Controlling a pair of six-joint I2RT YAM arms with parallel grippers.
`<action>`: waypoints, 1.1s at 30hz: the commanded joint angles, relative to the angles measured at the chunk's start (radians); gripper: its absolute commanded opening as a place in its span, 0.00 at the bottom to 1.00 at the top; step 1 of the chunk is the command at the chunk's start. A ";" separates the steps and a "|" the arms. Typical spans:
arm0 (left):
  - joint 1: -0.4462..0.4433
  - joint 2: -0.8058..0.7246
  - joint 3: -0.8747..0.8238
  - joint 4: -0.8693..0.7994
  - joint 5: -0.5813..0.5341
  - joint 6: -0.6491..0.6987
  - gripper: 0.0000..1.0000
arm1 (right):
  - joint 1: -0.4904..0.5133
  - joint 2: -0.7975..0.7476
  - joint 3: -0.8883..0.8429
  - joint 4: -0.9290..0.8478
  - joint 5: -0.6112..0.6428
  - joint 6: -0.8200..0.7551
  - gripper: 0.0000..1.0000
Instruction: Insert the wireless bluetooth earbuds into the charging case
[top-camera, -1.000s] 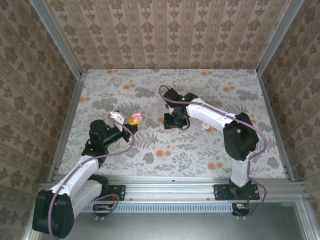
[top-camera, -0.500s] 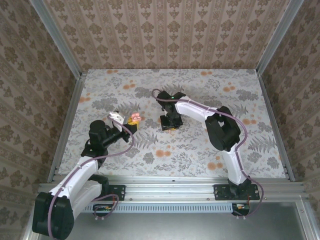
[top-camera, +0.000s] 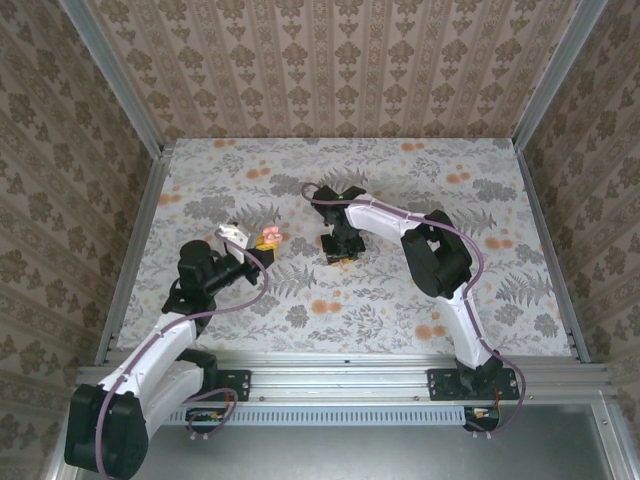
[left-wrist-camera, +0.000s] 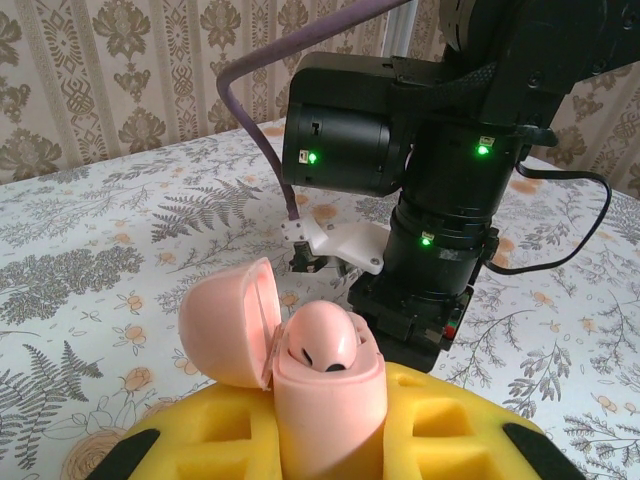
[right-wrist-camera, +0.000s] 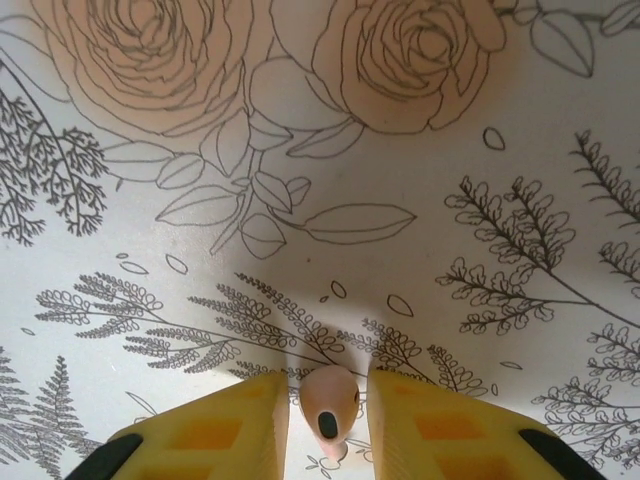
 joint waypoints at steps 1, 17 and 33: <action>-0.002 -0.004 0.000 0.006 -0.001 0.015 0.05 | -0.006 0.027 0.017 -0.023 0.010 -0.011 0.24; -0.002 0.029 -0.023 0.058 0.005 -0.012 0.05 | -0.007 -0.157 -0.143 0.175 0.031 0.048 0.16; -0.026 0.151 -0.050 0.332 0.100 -0.092 0.05 | -0.002 -0.639 -0.632 0.973 -0.137 0.235 0.16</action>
